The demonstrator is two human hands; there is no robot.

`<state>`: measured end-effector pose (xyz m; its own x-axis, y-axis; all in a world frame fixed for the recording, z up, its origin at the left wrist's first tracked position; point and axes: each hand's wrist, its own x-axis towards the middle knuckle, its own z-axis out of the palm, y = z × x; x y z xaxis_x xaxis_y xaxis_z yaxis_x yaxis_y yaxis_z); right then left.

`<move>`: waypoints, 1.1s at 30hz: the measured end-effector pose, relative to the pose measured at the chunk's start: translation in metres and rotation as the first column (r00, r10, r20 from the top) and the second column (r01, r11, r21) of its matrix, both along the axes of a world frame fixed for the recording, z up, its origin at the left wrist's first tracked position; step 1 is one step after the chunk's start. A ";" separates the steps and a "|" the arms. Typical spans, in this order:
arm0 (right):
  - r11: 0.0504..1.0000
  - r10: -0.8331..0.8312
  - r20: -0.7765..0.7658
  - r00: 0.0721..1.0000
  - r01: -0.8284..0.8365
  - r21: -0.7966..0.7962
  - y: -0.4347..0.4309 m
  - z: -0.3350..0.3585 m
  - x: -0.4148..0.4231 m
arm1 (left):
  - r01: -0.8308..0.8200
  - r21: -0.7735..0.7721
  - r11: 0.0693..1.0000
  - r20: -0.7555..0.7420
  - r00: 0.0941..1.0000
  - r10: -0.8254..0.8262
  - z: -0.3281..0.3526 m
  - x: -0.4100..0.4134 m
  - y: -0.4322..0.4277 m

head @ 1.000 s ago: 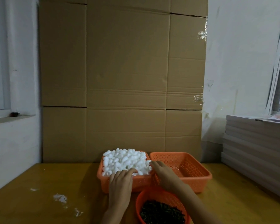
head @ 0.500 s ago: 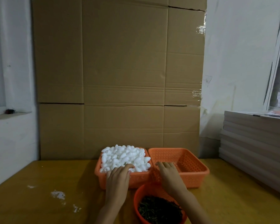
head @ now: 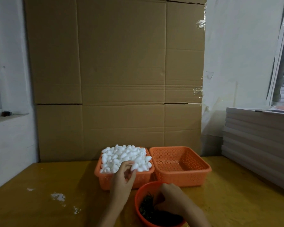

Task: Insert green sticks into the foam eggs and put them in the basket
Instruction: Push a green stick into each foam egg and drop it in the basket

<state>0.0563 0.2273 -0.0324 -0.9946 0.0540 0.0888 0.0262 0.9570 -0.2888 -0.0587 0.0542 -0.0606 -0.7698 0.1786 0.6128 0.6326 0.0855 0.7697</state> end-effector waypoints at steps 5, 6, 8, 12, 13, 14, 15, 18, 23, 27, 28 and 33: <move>1.000 -0.009 -0.043 0.999 0.008 -0.013 0.003 -0.002 -0.001 | 0.156 0.165 0.974 0.142 0.973 -0.180 -0.004 -0.002 0.004; 1.000 -0.017 -0.044 0.999 0.017 -0.014 0.003 -0.002 -0.001 | 0.174 0.196 0.965 0.165 0.964 -0.207 -0.004 -0.003 0.004; 1.000 -0.017 -0.048 0.999 0.017 -0.009 0.004 -0.002 -0.002 | 0.204 0.240 0.949 0.201 0.946 -0.255 -0.005 -0.005 0.005; 1.000 0.015 -0.065 0.998 -0.015 -0.009 0.006 0.004 -0.008 | 0.239 0.274 0.932 0.255 0.916 -0.310 -0.005 -0.003 0.005; 1.000 0.018 -0.079 0.997 -0.020 -0.020 0.006 0.006 -0.010 | 0.249 0.278 0.928 0.260 0.910 -0.322 -0.005 -0.003 0.004; 0.999 0.016 -0.101 0.995 -0.021 -0.042 0.006 0.007 -0.011 | 0.259 0.284 0.923 0.260 0.906 -0.334 -0.005 -0.002 0.004; 0.997 0.010 -0.132 0.991 -0.020 -0.075 0.006 0.007 -0.013 | 0.269 0.288 0.919 0.260 0.901 -0.346 -0.004 0.000 0.003; 0.983 -0.012 -0.205 0.979 -0.026 -0.182 0.005 -0.003 -0.012 | 0.292 0.280 0.915 0.268 0.891 -0.366 -0.003 0.002 0.001; 0.959 -0.008 -0.305 0.952 -0.079 -0.272 0.008 -0.014 -0.011 | 0.305 0.298 0.904 0.300 0.869 -0.393 -0.007 0.003 0.001; 0.913 -0.024 -0.375 0.927 -0.132 -0.385 0.011 -0.015 -0.007 | 0.299 0.329 0.896 0.315 0.860 -0.402 -0.006 0.006 -0.001; 0.904 -0.021 -0.390 0.921 -0.149 -0.402 0.012 -0.015 -0.007 | 0.305 0.338 0.890 0.322 0.852 -0.414 -0.005 0.007 -0.001; 0.778 -0.061 -0.396 0.916 -0.205 -0.593 0.020 -0.014 0.002 | 0.342 0.334 0.878 0.344 0.823 -0.452 -0.001 0.013 0.000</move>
<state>0.0579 0.2469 -0.0466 -0.8915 0.1581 0.4244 -0.2718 0.5628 -0.7806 -0.0458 0.0543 -0.0615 -0.8501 0.4083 0.3325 0.2013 -0.3314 0.9217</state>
